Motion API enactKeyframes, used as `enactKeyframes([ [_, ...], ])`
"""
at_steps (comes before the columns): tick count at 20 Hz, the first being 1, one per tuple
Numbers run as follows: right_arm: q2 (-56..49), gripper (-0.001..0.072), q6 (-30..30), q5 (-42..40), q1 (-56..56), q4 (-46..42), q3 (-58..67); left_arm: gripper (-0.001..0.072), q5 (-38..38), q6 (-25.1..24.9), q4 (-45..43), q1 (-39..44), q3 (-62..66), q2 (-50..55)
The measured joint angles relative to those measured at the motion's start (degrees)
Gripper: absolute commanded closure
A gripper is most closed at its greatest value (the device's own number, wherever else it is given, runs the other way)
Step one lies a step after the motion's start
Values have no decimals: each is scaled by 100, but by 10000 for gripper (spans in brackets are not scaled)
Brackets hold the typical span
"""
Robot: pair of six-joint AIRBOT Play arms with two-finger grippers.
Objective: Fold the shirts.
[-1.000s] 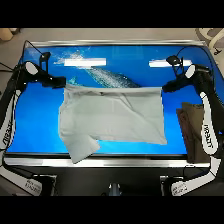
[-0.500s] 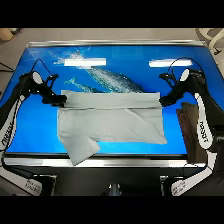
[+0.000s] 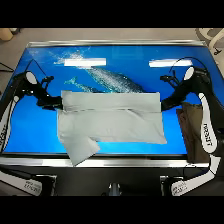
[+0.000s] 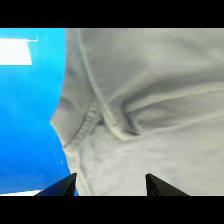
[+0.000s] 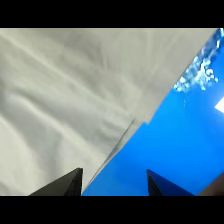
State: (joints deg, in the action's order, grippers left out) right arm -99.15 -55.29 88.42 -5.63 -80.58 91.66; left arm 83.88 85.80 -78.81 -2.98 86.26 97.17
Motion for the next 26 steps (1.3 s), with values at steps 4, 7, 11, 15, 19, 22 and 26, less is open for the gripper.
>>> enactKeyframes([
  [4,774,273,83,98,-48,-87,-1010,317,-90,-127,321,-339,-1652,-1075],
  [7,1338,274,107,-140,-70,-164,-1917,214,-433,-232,529,-461,-3261,-2083],
  [11,1794,275,129,-376,-72,-236,-2662,195,-1012,-315,957,-520,-4706,-2940],
  [15,1923,261,138,-398,-74,-284,-3108,257,-1399,-343,1379,-455,-5331,-3154],
  [19,2087,194,155,-431,-74,-302,-3648,435,-1676,-334,1572,-293,-5532,-3211],
  [22,2267,154,157,-468,-74,-308,-4026,588,-1967,-313,1572,-195,-5582,-3217],
  [26,2369,164,127,-857,-74,-195,-4367,686,-2096,-289,1606,-140,-5604,-3235],
])
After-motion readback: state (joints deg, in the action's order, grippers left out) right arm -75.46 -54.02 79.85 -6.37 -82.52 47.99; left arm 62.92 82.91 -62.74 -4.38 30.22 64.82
